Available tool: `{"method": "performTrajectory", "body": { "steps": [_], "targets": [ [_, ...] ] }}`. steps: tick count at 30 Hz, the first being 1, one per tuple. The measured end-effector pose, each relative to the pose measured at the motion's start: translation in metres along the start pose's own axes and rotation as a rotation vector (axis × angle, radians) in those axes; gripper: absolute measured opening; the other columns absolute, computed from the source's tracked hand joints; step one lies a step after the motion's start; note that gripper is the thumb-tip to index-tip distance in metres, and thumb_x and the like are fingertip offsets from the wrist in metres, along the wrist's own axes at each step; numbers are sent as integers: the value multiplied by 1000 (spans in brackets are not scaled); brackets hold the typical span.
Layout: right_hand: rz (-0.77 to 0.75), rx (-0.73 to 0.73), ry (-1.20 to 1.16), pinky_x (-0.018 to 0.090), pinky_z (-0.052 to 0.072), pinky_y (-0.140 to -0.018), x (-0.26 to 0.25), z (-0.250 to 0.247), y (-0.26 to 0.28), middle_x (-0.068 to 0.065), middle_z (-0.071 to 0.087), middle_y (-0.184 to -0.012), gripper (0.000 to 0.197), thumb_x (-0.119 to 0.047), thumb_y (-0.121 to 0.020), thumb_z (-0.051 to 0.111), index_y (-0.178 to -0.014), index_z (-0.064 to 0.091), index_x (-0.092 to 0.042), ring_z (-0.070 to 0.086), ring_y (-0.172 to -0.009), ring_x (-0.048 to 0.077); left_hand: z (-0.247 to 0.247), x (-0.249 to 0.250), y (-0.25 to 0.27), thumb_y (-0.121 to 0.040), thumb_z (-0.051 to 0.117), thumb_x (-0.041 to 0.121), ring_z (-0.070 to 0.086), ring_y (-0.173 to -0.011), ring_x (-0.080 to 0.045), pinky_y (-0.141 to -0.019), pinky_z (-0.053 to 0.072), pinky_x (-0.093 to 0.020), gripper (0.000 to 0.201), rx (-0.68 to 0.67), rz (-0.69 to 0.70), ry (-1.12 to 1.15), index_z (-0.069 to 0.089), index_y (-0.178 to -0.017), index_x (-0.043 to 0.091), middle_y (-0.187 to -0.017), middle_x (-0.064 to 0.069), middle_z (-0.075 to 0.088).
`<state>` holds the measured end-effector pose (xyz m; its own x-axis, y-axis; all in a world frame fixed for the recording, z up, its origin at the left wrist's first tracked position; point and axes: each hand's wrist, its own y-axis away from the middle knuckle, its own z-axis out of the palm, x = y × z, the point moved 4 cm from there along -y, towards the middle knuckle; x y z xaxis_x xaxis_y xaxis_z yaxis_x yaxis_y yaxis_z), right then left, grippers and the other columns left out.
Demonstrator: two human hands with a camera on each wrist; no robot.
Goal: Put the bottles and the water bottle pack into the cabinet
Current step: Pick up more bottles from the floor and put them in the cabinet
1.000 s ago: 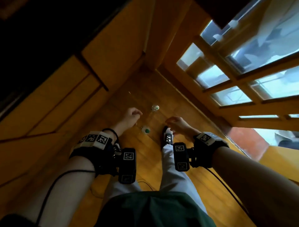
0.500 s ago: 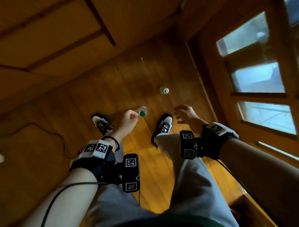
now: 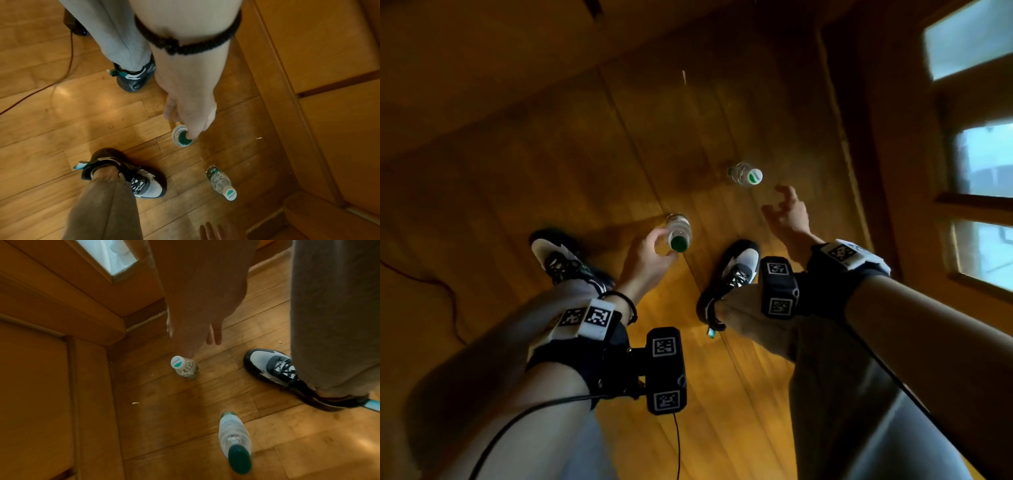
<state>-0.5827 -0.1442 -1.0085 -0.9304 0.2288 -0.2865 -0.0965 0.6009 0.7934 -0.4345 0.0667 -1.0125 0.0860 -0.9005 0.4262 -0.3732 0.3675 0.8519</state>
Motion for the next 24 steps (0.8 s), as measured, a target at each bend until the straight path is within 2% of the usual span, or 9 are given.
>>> {"method": "performTrajectory", "body": {
  "steps": [2,4,7,10,14,17,19,21,24],
  "targets": [
    [-14,30,26,31,47,-89,3,8,-20,19,41,-136,59,-21,-91,55,-145,32,-22,45,-93,20,9,-2,-17,-85,68,21,51,-103,-17,-84,47,-34,45,-22,-9,-10,53,-127,14,-111,3,50],
    [-12,23,-20,43,49,-99,1,17,-32,20,31,-142,66,-23,-92,57,-149,24,-24,47,-98,23,20,-1,-30,-81,72,21,54,-101,-19,-78,45,-29,39,-43,-26,-1,56,-116,16,-108,2,51],
    [-24,0,-67,50,51,-96,-6,32,-46,21,25,-144,74,-26,-90,60,-151,18,-27,50,-110,33,35,0,-44,-70,76,28,60,-95,-23,-71,51,-29,38,-43,-25,-34,57,-102,20,-115,-5,56],
    [6,17,-68,45,50,-97,-10,40,-59,18,36,-137,64,-26,-88,58,-145,30,-23,49,-103,26,43,-2,-55,-71,76,19,60,-98,-27,-69,47,-27,32,22,-30,-150,61,-99,19,-122,-12,52],
    [9,9,-101,49,57,-86,-11,44,-73,9,56,-121,52,-31,-86,61,-130,37,-20,64,-102,33,45,-6,-60,-66,74,13,63,-86,-27,-49,33,-18,29,88,-28,-194,53,-80,26,-109,-12,61],
    [15,-3,-99,41,62,-73,-17,44,-79,5,58,-115,44,-36,-90,61,-126,40,-20,69,-88,27,43,-6,-60,-64,76,13,62,-91,-25,-58,42,-24,28,75,-23,-189,56,-82,21,-109,-9,60],
    [40,52,-78,46,61,-76,-20,43,-79,6,64,-111,41,-38,-87,62,-119,45,-20,71,-86,29,38,-4,-58,-65,75,14,59,-92,-22,-65,42,-27,27,62,-24,-169,54,-80,21,-109,-6,58],
    [82,120,-136,48,60,-76,-23,46,-69,5,65,-100,44,-42,-82,62,-114,44,-17,71,-84,31,28,-4,-58,-66,70,17,58,-83,-21,-63,39,-26,24,58,-17,-134,49,-71,25,-98,-5,60],
    [118,146,-169,34,52,-70,-19,50,-48,5,63,-96,47,-42,-83,59,-117,44,-13,65,-82,26,12,-4,-53,-57,61,23,50,-61,-16,-55,39,-26,18,54,-4,-23,43,-56,25,-68,1,53]
  ]
}}
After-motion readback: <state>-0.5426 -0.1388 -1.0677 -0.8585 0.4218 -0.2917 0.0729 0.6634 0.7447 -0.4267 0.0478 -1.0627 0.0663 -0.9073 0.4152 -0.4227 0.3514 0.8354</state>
